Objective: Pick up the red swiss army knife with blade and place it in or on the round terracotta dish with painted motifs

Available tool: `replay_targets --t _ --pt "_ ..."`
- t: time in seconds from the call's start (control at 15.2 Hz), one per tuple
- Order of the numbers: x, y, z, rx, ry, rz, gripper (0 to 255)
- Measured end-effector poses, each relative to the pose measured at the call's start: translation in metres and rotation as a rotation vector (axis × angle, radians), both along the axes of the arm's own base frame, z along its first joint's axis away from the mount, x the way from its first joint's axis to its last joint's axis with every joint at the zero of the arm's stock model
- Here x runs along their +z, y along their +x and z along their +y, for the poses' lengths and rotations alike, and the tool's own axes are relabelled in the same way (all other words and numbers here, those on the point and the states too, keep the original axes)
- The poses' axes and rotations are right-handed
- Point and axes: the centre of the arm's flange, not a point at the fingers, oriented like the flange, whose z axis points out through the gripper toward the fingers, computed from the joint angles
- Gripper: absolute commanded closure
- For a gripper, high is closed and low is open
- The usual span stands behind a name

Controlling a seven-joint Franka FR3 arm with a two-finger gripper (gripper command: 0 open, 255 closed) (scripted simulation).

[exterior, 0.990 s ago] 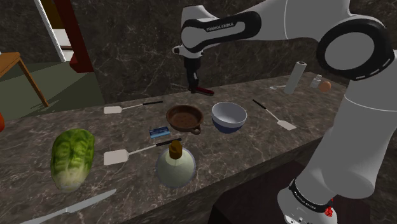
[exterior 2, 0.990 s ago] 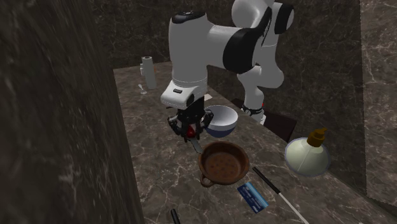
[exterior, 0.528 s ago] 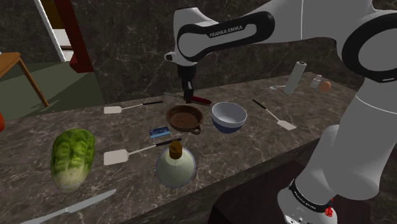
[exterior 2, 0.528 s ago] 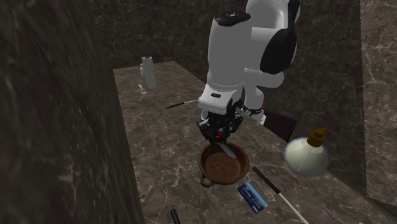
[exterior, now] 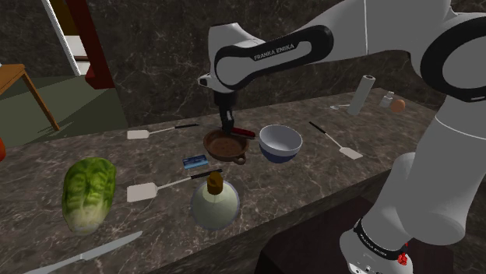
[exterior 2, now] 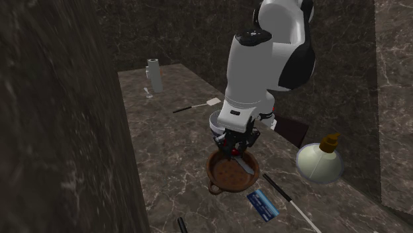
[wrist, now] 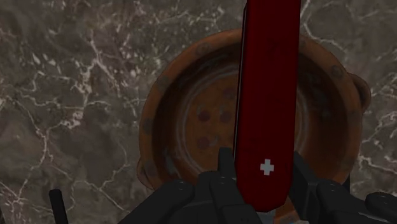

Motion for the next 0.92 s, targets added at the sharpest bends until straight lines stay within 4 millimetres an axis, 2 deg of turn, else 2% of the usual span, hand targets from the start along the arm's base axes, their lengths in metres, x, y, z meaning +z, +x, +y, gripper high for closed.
replay_targets --t 0.46,0.86,0.92 --pt "-0.036 -0.001 -0.001 0.0 0.0 -0.001 255" --pt "-0.04 0.0 0.0 0.001 0.001 -0.002 255" --pt "-0.04 0.0 0.0 0.001 0.001 -0.002 0"
